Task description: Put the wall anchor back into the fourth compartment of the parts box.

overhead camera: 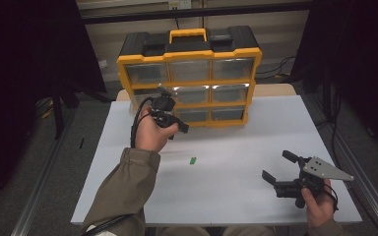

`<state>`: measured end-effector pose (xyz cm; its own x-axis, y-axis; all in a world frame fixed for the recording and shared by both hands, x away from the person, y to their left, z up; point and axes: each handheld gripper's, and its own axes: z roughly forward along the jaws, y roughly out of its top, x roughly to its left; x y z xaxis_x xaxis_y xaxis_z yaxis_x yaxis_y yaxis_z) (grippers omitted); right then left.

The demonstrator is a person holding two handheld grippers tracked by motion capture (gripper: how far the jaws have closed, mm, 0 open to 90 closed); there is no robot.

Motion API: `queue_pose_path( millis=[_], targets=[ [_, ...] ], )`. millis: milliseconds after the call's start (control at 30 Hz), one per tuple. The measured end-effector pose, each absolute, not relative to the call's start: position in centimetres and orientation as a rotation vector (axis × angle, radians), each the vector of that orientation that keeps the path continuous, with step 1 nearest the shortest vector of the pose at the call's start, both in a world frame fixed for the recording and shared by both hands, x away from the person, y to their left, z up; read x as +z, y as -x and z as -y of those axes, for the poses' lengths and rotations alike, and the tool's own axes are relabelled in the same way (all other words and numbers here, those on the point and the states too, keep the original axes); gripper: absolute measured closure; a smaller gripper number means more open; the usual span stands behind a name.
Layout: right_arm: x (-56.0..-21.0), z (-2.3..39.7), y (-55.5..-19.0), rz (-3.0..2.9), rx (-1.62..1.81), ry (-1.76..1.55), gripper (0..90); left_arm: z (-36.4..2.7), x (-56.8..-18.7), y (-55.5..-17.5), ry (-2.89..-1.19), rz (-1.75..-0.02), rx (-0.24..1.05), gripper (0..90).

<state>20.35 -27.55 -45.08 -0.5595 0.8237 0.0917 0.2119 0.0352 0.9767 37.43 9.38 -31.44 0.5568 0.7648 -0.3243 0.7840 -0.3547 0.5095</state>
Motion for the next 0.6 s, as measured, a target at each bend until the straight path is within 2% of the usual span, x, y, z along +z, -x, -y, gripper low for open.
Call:
queue_pose_path(
  millis=[600],
  targets=[
    [-45.1,27.6,-20.4,-1.808,1.553,-1.033,0.0,-9.8,-29.1,-38.5,-2.131,-1.258,-0.036,85.1]
  ],
)
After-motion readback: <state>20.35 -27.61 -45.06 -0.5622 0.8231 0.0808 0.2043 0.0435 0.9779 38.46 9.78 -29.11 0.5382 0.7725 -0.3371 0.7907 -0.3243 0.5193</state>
